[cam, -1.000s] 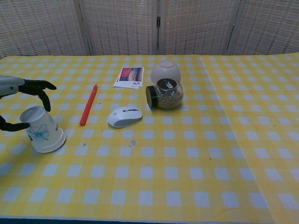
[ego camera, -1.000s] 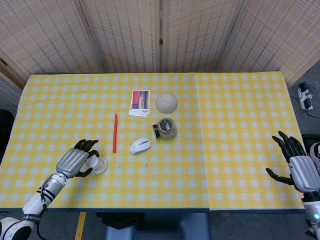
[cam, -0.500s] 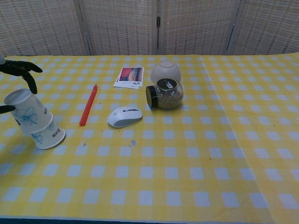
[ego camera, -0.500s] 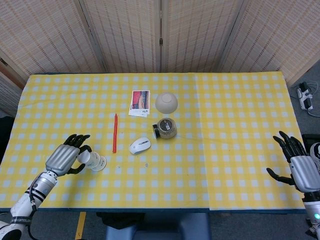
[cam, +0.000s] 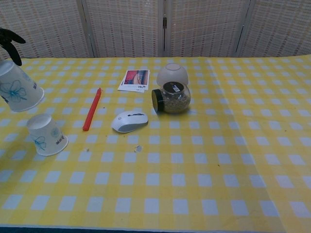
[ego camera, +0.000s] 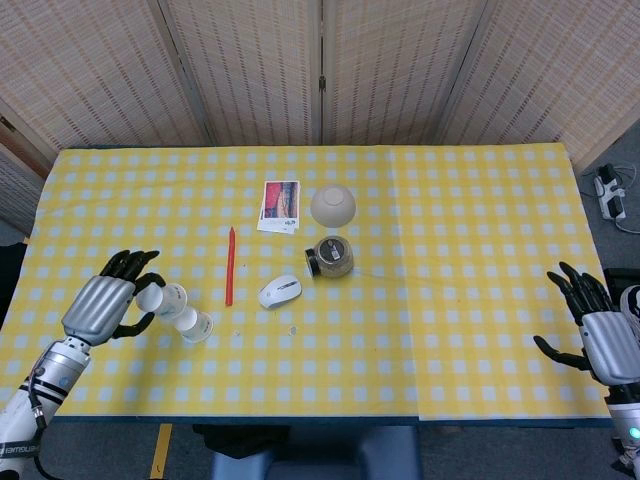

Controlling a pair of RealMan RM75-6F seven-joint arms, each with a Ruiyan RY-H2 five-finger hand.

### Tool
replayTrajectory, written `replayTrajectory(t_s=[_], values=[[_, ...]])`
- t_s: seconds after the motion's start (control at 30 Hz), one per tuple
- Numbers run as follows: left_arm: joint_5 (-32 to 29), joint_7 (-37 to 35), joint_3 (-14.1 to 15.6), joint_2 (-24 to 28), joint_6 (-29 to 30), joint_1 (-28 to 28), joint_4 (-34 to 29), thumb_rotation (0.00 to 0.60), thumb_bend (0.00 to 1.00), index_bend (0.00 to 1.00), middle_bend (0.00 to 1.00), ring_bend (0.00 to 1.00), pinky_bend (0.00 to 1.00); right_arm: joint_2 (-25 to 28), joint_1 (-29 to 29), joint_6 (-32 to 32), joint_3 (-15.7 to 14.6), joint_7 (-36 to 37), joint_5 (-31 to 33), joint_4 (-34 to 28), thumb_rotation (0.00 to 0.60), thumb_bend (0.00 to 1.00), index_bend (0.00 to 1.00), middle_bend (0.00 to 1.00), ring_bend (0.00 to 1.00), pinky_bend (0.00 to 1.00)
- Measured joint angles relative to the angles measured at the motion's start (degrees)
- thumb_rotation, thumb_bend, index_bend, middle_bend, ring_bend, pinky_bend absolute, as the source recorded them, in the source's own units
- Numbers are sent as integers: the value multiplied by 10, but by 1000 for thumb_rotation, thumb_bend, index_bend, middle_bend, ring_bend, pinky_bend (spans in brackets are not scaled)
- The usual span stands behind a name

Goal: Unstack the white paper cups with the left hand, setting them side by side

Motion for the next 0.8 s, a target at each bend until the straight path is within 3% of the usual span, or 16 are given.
replayTrajectory(t_s=[0.17,0.4,0.8], values=[[-6,5,2,7,1,7,4,600,427,386,103,83,0,-1,1,0,0,0,-1,1,600,279,109,19,76,0],[-42,65,19,-4,-13,10,18,600,427,387,103,82,0,-1,2,-1,-1,-1,-3,0,600,279,109,20,76,0],[-75,110,42,-73,-48,5,65,600,427,387,103,83,0,1,1,0,-2,-5,-5,-5,600,278,109,20,73,0]])
